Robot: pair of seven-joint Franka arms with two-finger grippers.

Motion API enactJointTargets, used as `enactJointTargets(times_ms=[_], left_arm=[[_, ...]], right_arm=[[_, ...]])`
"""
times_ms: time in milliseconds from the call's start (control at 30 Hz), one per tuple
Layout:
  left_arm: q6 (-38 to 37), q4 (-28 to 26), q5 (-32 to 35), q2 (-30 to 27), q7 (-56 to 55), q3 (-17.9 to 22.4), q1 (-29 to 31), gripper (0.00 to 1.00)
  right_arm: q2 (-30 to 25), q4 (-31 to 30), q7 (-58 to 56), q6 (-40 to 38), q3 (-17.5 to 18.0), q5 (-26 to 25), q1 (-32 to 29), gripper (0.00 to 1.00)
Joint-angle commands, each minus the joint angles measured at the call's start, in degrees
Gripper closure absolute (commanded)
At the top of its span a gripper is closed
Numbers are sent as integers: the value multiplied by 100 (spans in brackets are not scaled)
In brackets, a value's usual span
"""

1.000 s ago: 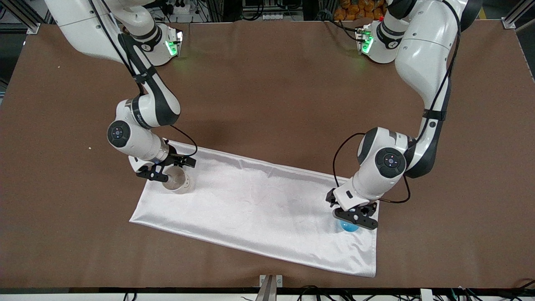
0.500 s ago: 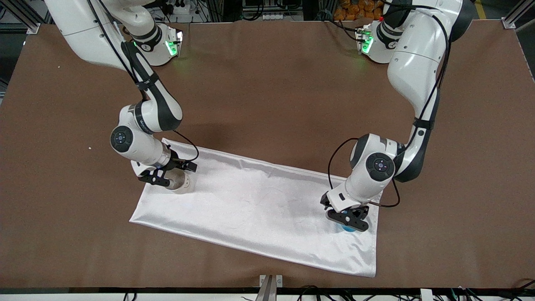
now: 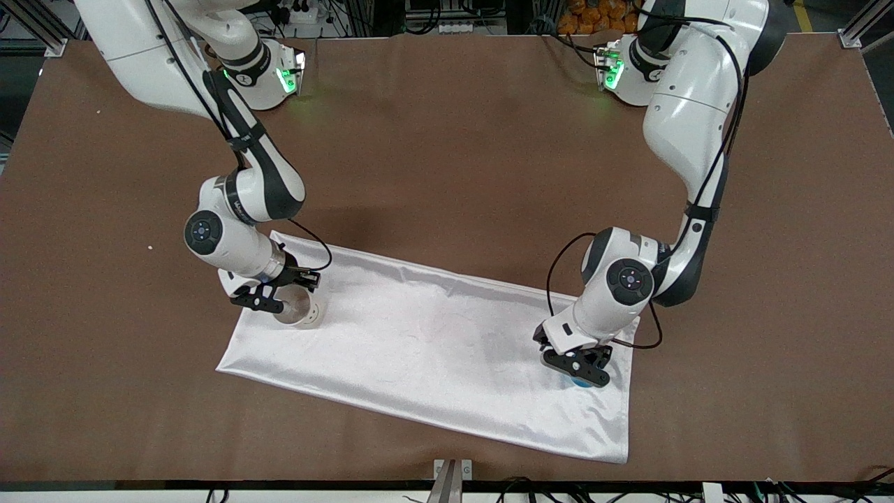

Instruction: Place blue cup into white mug on table

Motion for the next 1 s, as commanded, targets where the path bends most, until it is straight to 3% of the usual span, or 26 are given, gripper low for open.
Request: enactJointTargets(times_ms=[0, 67, 233, 400, 667, 967], left_arm=[[34, 154, 101, 131, 93, -8, 13, 0], [34, 145, 101, 131, 93, -8, 13, 12], [34, 145, 101, 131, 93, -8, 4, 65], [34, 136, 101, 131, 93, -8, 4, 100], [34, 110, 110, 122, 181, 1, 4, 100], [25, 110, 136, 61, 366, 19, 13, 100]], right_arm=[[50, 63, 74, -26, -26, -66, 67, 100], [23, 63, 83, -34, -17, -57, 102, 100], [-117, 46, 574, -87, -8, -48, 444, 100], [-214, 81, 1190, -61, -17, -57, 1024, 100], [-372, 134, 1876, -69, -17, -74, 1684, 100], [-478, 125, 2025, -105, -17, -74, 1860, 100]])
